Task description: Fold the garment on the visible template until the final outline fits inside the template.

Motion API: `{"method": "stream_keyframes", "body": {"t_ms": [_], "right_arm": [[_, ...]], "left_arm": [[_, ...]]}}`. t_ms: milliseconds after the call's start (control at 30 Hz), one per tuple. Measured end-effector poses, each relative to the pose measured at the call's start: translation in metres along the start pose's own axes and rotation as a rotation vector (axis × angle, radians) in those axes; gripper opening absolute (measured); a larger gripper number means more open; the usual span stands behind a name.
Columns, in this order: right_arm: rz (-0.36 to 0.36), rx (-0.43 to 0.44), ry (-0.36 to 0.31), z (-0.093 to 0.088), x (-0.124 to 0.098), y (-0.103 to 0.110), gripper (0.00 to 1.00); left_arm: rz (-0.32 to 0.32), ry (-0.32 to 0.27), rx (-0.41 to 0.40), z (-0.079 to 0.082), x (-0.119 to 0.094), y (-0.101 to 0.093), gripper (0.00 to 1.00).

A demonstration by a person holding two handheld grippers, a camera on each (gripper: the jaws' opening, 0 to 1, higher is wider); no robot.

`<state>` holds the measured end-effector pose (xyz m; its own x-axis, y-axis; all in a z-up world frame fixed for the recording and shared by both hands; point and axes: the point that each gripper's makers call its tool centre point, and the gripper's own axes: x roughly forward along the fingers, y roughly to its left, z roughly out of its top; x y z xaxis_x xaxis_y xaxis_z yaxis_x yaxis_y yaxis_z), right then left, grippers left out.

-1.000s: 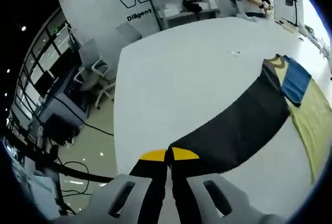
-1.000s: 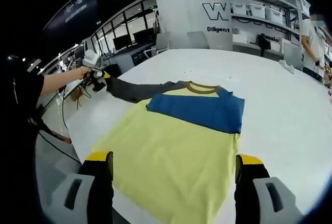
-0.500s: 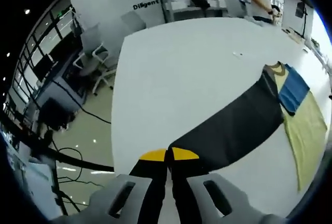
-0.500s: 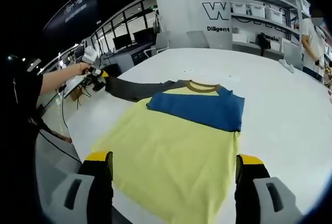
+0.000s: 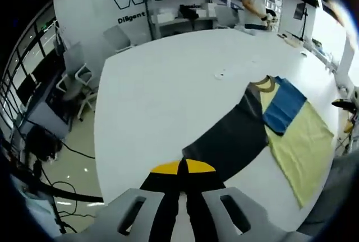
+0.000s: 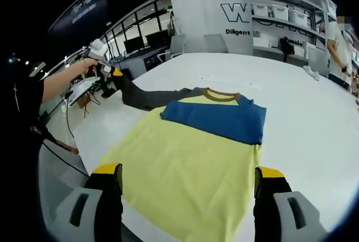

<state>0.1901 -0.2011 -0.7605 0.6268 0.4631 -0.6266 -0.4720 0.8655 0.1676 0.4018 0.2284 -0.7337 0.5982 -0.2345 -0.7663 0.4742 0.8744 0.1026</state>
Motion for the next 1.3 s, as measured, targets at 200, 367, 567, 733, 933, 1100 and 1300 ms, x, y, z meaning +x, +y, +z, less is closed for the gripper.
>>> {"method": "stream_keyframes", "body": {"t_ms": [200, 367, 567, 733, 933, 1100, 1300], "right_arm": [[0.0, 0.0, 0.0, -0.001, -0.001, 0.0, 0.97], [0.0, 0.002, -0.002, -0.002, -0.001, 0.001, 0.97], [0.002, -0.006, -0.002, -0.003, -0.001, 0.001, 0.97], [0.01, -0.006, -0.011, -0.002, -0.005, 0.001, 0.99], [0.02, -0.005, -0.013, -0.004, -0.009, 0.002, 0.99], [0.018, -0.004, -0.009, -0.006, -0.011, 0.003, 0.99], [0.018, -0.004, -0.011, -0.008, -0.014, 0.002, 0.99]], "left_arm": [[-0.086, 0.008, 0.066, 0.013, 0.003, -0.036, 0.01], [-0.132, 0.023, 0.101, 0.023, 0.006, -0.063, 0.01], [-0.162, 0.004, 0.14, 0.047, 0.011, -0.088, 0.01], [-0.208, -0.005, 0.179, 0.06, 0.014, -0.112, 0.01], [-0.27, -0.017, 0.211, 0.079, 0.018, -0.146, 0.01], [-0.316, -0.031, 0.242, 0.097, 0.021, -0.174, 0.01], [-0.371, -0.007, 0.286, 0.109, 0.023, -0.207, 0.01]]}}
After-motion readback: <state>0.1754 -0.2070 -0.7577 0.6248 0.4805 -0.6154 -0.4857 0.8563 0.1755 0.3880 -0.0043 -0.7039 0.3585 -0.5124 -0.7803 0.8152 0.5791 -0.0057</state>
